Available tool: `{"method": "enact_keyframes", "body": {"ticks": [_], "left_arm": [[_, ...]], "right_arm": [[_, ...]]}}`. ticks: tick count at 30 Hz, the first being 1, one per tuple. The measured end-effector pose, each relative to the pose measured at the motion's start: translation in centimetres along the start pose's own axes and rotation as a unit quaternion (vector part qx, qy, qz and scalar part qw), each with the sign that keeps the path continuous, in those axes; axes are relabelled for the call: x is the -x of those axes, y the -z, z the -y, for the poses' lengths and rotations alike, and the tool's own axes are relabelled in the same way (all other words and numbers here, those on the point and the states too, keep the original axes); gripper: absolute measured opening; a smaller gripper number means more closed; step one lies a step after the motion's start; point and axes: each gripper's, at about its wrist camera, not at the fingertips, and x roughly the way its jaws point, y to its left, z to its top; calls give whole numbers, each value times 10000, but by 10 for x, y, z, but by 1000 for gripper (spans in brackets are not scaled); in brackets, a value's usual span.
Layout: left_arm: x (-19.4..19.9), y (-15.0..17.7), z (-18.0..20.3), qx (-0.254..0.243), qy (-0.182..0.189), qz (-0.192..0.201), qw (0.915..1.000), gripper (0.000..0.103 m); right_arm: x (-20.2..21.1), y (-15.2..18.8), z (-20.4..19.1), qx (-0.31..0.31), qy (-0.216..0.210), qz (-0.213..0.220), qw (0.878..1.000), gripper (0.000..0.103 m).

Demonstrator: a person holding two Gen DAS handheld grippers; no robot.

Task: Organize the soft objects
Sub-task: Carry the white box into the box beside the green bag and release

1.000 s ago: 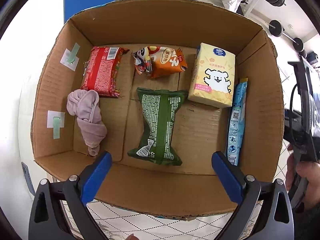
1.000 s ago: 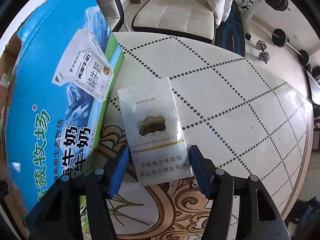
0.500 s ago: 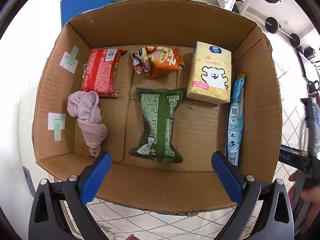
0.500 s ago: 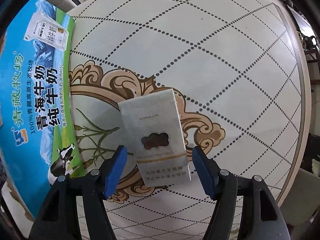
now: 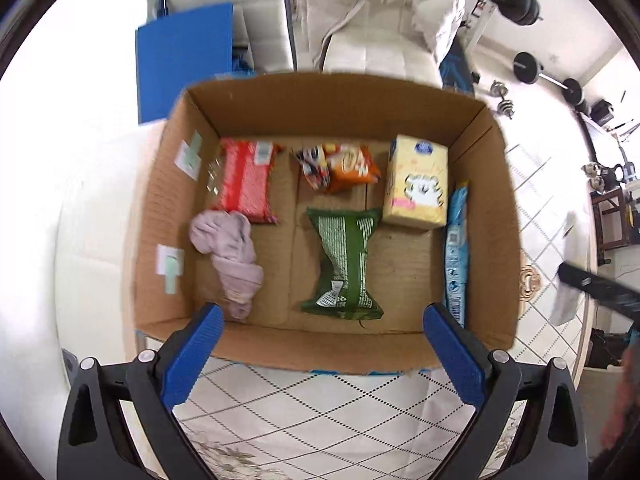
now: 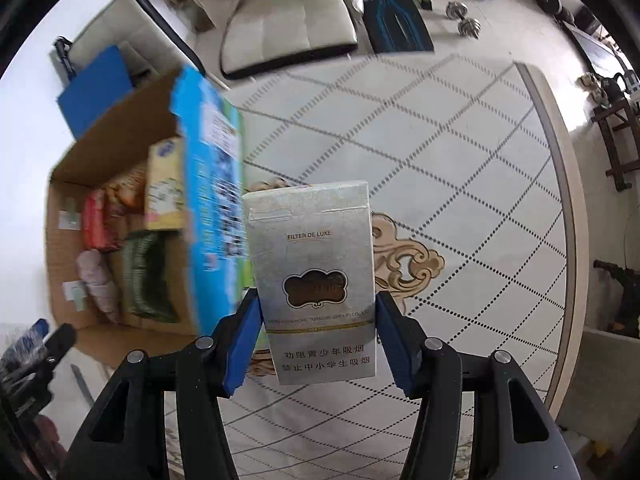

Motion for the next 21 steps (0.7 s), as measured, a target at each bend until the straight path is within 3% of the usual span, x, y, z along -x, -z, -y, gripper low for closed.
{"method": "enact_keyframes", "body": {"ticks": [4,6,10,15,21], "left_arm": [[20,-4,-8,-148,-59,152,9998,103],[22,-6,-11,-181,-141,213,9995,103],[10,-12,-26,-102,-299,142,9994,103],[-19,-16,-47,47,-461,-90,9989,103],[-55,-16,-65,325,-182,-489,9981,103]], "right_arm": [[39,-9,-61,367,-460,113,9982,59],[34,-7,-92,485,-631,26,9968,59],[6,-6,-130,588,-571,-210,9964,59],[-50,-8,-138,518,-362,-573,9964,59],[-92,-9,-141,505,-118,-843,9951,59]]}}
